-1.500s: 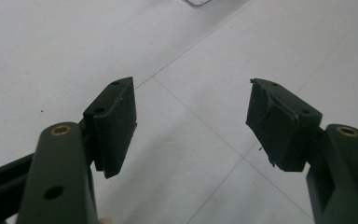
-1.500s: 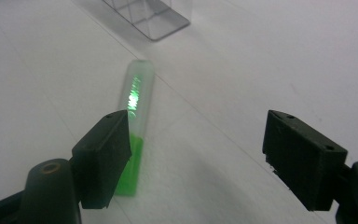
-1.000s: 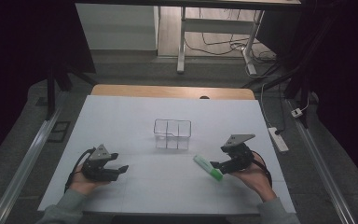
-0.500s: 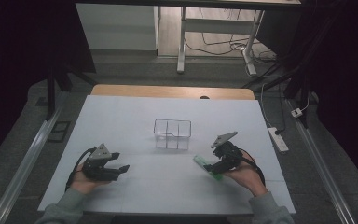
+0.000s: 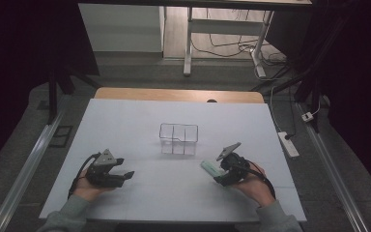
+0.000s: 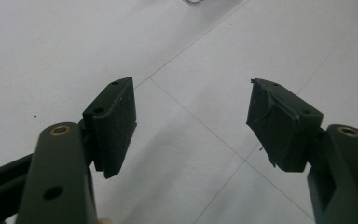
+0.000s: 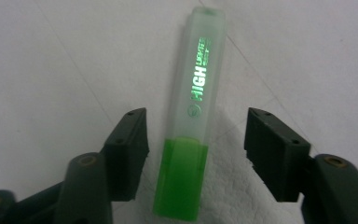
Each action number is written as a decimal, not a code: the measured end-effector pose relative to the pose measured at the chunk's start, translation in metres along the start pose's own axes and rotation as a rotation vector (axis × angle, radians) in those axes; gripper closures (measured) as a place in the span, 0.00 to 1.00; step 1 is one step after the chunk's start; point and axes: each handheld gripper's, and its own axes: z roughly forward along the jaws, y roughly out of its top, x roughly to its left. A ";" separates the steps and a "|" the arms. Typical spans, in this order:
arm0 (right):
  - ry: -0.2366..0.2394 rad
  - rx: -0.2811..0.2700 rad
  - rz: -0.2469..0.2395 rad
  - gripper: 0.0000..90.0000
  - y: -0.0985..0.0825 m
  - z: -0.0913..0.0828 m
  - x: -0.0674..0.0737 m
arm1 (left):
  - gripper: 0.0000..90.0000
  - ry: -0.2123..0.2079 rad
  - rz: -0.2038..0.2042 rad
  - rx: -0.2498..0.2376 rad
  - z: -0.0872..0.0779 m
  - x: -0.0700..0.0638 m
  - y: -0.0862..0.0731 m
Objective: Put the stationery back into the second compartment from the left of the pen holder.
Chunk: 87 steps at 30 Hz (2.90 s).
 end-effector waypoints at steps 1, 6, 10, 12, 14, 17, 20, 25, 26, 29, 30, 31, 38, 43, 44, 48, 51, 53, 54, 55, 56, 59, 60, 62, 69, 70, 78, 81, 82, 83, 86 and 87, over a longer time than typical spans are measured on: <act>0.010 0.006 0.003 0.49 0.000 0.002 0.000 | 0.36 0.001 0.000 0.000 0.000 0.000 0.000; 0.008 0.040 -0.008 0.58 0.001 0.006 0.002 | 0.36 0.001 0.002 0.004 0.000 0.001 -0.001; 0.009 0.031 0.016 0.72 0.001 0.006 0.004 | 0.36 0.011 0.008 0.004 -0.001 -0.001 -0.001; 0.011 0.035 0.015 0.74 0.001 0.006 0.005 | 0.36 0.014 0.012 0.005 -0.001 -0.002 -0.001; 0.010 0.033 0.013 0.74 0.002 0.006 0.005 | 0.36 0.016 0.018 0.004 -0.001 -0.003 -0.001; -0.004 0.021 -0.007 0.74 0.001 0.005 0.006 | 0.36 0.021 0.021 -0.003 -0.002 -0.004 0.000; -0.004 -0.012 -0.001 0.74 0.002 -0.002 0.005 | 0.36 0.021 0.020 -0.008 -0.002 -0.003 0.001; 0.005 -0.068 -0.012 0.74 0.003 -0.013 0.004 | 0.36 0.020 0.023 -0.005 -0.002 -0.004 0.001; 0.005 -0.076 -0.010 0.74 0.003 -0.014 0.004 | 0.36 0.020 0.025 -0.005 -0.002 -0.004 0.001; 0.014 -0.095 -0.018 0.74 0.003 -0.015 0.006 | 0.36 0.021 0.027 -0.003 -0.002 -0.005 0.002; 0.018 -0.098 -0.020 0.74 0.004 -0.016 0.007 | 0.36 0.021 0.027 -0.003 -0.002 -0.005 0.002; 0.022 -0.105 -0.028 0.74 0.004 -0.016 0.007 | 0.36 0.021 0.029 -0.003 -0.001 -0.005 0.002; 0.026 -0.129 -0.052 0.74 0.007 -0.016 0.013 | 0.36 -0.001 0.030 -0.008 -0.002 -0.006 0.004; 0.034 -0.140 -0.068 0.74 0.010 -0.016 0.016 | 0.36 0.001 0.040 -0.009 -0.002 -0.008 0.006; 0.034 -0.147 -0.075 0.74 0.010 -0.016 0.016 | 0.36 0.001 0.045 -0.008 -0.002 -0.009 0.007; 0.047 -0.150 -0.091 0.74 0.014 -0.015 0.020 | 0.36 -0.009 0.056 -0.006 0.000 -0.011 0.008; 0.056 -0.154 -0.107 0.74 0.017 -0.012 0.024 | 0.36 -0.015 0.068 -0.006 0.000 -0.013 0.010; 0.059 -0.156 -0.124 0.74 0.019 -0.011 0.026 | 0.36 -0.018 0.074 -0.010 0.000 -0.016 0.012; 0.063 -0.157 -0.127 0.74 0.021 -0.010 0.027 | 0.36 -0.021 0.081 -0.010 0.000 -0.017 0.013; 0.069 -0.156 -0.134 0.74 0.022 -0.010 0.028 | 0.36 -0.024 0.087 -0.009 0.001 -0.018 0.014; 0.075 -0.155 -0.139 0.74 0.024 -0.009 0.029 | 0.36 -0.030 0.092 -0.012 0.001 -0.019 0.015; 0.084 -0.154 -0.158 0.74 0.028 -0.007 0.033 | 0.36 -0.050 0.103 -0.012 0.003 -0.021 0.017; 0.084 -0.154 -0.161 0.74 0.030 -0.006 0.035 | 0.36 -0.049 0.108 -0.009 0.004 -0.022 0.018; 0.089 -0.155 -0.167 0.74 0.034 -0.005 0.036 | 0.36 -0.051 0.112 -0.006 0.004 -0.022 0.019; 0.108 -0.161 -0.190 0.74 0.047 0.001 0.045 | 0.36 -0.045 0.125 0.002 0.006 -0.025 0.021; 0.109 -0.160 -0.197 0.74 0.048 0.003 0.046 | 0.36 -0.045 0.129 0.003 0.007 -0.026 0.022; 0.120 -0.159 -0.223 0.74 0.056 0.009 0.051 | 0.36 -0.041 0.187 0.012 0.010 -0.039 0.032; 0.131 -0.157 -0.246 0.74 0.058 0.011 0.054 | 0.36 -0.041 0.229 0.018 0.012 -0.047 0.037; 0.135 -0.152 -0.252 0.74 0.059 0.011 0.055 | 0.36 -0.045 0.239 0.021 0.013 -0.050 0.038; 0.139 -0.152 -0.256 0.74 0.059 0.012 0.056 | 0.36 -0.044 0.248 0.024 0.014 -0.052 0.040; 0.141 -0.144 -0.281 0.74 0.061 0.013 0.058 | 0.36 -0.034 0.286 0.043 0.017 -0.059 0.044; 0.144 -0.145 -0.274 0.74 0.061 0.013 0.059 | 0.36 -0.037 0.294 0.046 0.017 -0.060 0.045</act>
